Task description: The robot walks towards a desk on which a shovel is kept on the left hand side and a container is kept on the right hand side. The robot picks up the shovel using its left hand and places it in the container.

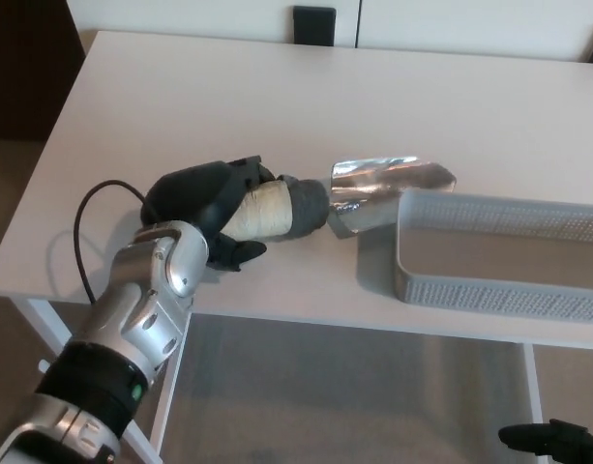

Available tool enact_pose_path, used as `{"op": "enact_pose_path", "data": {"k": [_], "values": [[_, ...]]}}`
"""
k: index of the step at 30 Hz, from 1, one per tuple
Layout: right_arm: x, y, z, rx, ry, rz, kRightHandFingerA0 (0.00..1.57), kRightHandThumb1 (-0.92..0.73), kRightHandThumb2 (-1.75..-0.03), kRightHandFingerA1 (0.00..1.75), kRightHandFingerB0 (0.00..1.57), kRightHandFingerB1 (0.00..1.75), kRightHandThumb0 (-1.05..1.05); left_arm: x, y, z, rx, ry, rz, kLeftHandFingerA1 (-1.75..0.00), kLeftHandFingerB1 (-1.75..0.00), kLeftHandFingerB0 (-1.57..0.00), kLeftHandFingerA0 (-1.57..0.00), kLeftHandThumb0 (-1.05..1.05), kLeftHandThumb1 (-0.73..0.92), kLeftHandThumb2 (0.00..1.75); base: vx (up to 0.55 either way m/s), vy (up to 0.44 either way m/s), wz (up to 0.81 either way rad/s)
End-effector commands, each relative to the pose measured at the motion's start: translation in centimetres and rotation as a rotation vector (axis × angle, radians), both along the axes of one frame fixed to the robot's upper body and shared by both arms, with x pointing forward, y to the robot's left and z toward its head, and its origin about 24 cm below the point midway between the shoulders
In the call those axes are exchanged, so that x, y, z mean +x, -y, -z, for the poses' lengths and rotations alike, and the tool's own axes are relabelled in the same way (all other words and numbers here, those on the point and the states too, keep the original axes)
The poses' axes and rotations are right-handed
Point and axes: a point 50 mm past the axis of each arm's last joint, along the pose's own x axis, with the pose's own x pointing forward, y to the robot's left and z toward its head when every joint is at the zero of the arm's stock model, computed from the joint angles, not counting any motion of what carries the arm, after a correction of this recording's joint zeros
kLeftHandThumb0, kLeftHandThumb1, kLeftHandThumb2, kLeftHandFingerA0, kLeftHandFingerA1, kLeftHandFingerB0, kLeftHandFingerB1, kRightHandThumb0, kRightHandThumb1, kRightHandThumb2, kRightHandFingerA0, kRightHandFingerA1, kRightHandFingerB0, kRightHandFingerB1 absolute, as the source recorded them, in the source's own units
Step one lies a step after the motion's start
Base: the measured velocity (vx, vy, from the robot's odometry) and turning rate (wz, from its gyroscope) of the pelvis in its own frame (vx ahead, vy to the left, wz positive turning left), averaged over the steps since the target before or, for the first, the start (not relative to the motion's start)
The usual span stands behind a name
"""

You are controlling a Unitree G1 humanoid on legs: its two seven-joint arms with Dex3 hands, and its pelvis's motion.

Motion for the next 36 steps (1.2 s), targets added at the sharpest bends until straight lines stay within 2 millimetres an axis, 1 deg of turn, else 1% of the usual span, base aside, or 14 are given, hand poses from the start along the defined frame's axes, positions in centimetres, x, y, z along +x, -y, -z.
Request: {"op": "enact_pose_path", "data": {"k": [1, 7, 12, 17, 18, 20, 23, 24, 25, 26, 28, 31, 34, 36], "values": [[-0.3, 0.4, 0.0, -0.009, -0.017, -0.006, 0.64, -0.54, -0.55, 0.55, 0.42, 0.46, -0.28, -0.9, -0.2, 1.2, -0.514, -0.084, -0.175, -1.20, -0.41, -0.41, -1.05, -0.33, 0.81, 0.63, 0.00, 0.000, 0.00], [-0.4, 0.5, 0.0, -0.019, -0.023, -0.007, 0.64, -0.54, -0.55, 0.54, 0.42, 0.45, -0.29, -0.3, -0.5, 0.1, -0.921, -0.107, -0.414, -1.42, -0.95, -0.63, -1.08, -0.36, 0.82, 0.66, 0.00, 0.000, 0.00], [-0.4, 0.5, 0.0, -0.029, -0.029, -0.010, 0.65, -0.54, -0.55, 0.54, 0.42, 0.45, -0.30, 0.0, -0.7, -0.9, -1.060, -0.083, -0.468, -1.37, -0.69, -0.66, -1.10, -0.33, 0.82, 0.65, 0.00, 0.000, 0.00], [-0.7, 0.6, 0.2, -0.027, -0.040, -0.022, 0.63, -0.54, -0.55, 0.53, 0.42, 0.45, -0.31, 0.2, -0.7, -2.4, -0.721, 0.040, -0.280, -1.36, -0.85, -0.62, -0.86, -0.31, 0.82, 0.66, 0.00, 0.000, 0.00], [-0.5, 0.7, 0.2, -0.027, -0.039, -0.022, 0.62, -0.54, -0.55, 0.53, 0.42, 0.45, -0.31, 0.4, -0.6, -3.1, -0.771, 0.054, -0.262, -1.19, -0.95, -0.74, -0.96, -0.36, 0.65, 1.00, 0.00, 0.000, 0.00], [-0.5, 0.7, 0.2, -0.031, -0.036, -0.023, 0.64, -0.54, -0.55, 0.53, 0.42, 0.45, -0.32, 0.3, -0.1, -4.1, -0.700, 0.108, -0.167, -1.34, -0.81, -0.69, -0.95, -0.32, 0.79, 0.65, 0.00, 0.000, 0.00], [-0.4, 0.6, 0.3, -0.033, -0.042, -0.025, 0.65, -0.55, -0.56, 0.54, 0.42, 0.45, -0.31, 0.0, 1.0, -5.5, -0.462, 0.199, -0.040, -0.61, -0.42, -0.48, -0.82, -0.33, 0.81, 0.63, 0.00, 0.000, 0.00], [-0.6, 0.6, 0.3, -0.033, -0.046, -0.027, 0.64, -0.55, -0.55, 0.54, 0.42, 0.45, -0.32, -0.2, 1.3, -5.8, -0.368, 0.227, 0.009, -0.63, -0.54, -0.45, -0.65, -0.43, 0.67, 0.90, 0.00, 0.000, 0.00], [-0.6, 0.6, 0.4, -0.032, -0.048, -0.027, 0.65, -0.54, -0.55, 0.54, 0.42, 0.45, -0.31, -0.3, 1.6, -6.0, -0.325, 0.253, 0.044, -1.34, -1.03, -0.48, -0.57, -0.33, 0.81, 0.66, 0.00, 0.000, 0.00], [-0.6, 0.5, 0.4, -0.033, -0.050, -0.029, 0.63, -0.55, -0.55, 0.54, 0.41, 0.45, -0.31, -0.3, 2.0, -6.2, -0.283, 0.277, 0.085, -1.53, -1.11, -0.67, -0.73, -0.36, 0.82, 0.65, 0.00, 0.000, 0.00], [-0.7, 0.5, 0.4, -0.039, -0.048, -0.042, 0.62, -0.54, -0.55, 0.53, 0.41, 0.45, -0.32, -0.2, 2.7, -6.6, -0.149, 0.325, 0.134, -1.60, -1.31, -0.62, -0.78, -0.36, 0.78, 0.68, 0.00, 0.000, 0.00], [-1.0, 0.4, 0.6, -0.047, -0.053, -0.054, 0.63, -0.54, -0.55, 0.53, 0.42, 0.45, -0.33, -0.1, 3.4, -6.8, 0.012, 0.363, 0.217, -1.60, -0.88, -0.74, -0.80, -0.35, 0.78, 0.69, 0.00, 0.000, 0.00], [-0.9, 0.5, 0.6, -0.056, -0.042, -0.064, 0.64, -0.54, -0.55, 0.54, 0.43, 0.46, -0.34, 0.2, 3.9, -7.2, 0.115, 0.362, 0.264, -1.66, -1.23, -0.55, -0.71, -0.36, 0.80, 0.66, 0.00, 0.000, 0.00], [-0.8, 0.4, 0.5, -0.052, -0.041, -0.062, 0.65, -0.54, -0.55, 0.54, 0.44, 0.46, -0.34, 0.5, 4.1, -7.5, 0.161, 0.364, 0.296, -1.65, -1.09, -0.65, -0.76, -0.33, 0.79, 0.65, 0.00, 0.000, 0.00]]}}
